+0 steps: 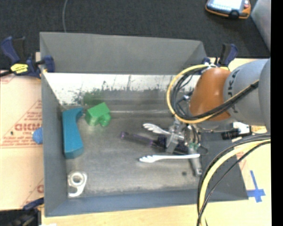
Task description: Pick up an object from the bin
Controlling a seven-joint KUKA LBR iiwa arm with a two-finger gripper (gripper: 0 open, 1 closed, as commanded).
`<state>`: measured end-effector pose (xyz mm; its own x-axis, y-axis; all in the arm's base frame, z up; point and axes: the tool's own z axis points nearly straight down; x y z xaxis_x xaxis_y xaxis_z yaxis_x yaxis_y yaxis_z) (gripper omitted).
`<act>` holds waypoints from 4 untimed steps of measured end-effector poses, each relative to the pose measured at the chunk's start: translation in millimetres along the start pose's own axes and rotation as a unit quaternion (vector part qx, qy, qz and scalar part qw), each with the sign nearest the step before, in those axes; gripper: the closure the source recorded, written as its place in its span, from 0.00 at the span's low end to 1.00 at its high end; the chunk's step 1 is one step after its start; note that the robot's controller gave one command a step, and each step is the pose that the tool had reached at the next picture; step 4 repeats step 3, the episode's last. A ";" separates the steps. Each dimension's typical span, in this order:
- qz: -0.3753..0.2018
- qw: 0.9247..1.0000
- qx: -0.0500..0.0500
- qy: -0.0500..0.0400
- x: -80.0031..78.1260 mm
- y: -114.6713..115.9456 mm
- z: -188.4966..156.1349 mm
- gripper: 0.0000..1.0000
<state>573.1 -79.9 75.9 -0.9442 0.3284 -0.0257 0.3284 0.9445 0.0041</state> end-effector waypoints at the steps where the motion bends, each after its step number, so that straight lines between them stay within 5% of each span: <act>1: 0.000 1.000 0.000 0.000 0.0 0.0 0.0 1.00; 4: -0.001 1.000 0.001 0.004 2.3 -0.6 -17.3 1.00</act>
Offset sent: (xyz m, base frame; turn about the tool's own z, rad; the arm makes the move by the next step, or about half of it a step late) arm 0.0000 0.0000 0.0070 -0.0002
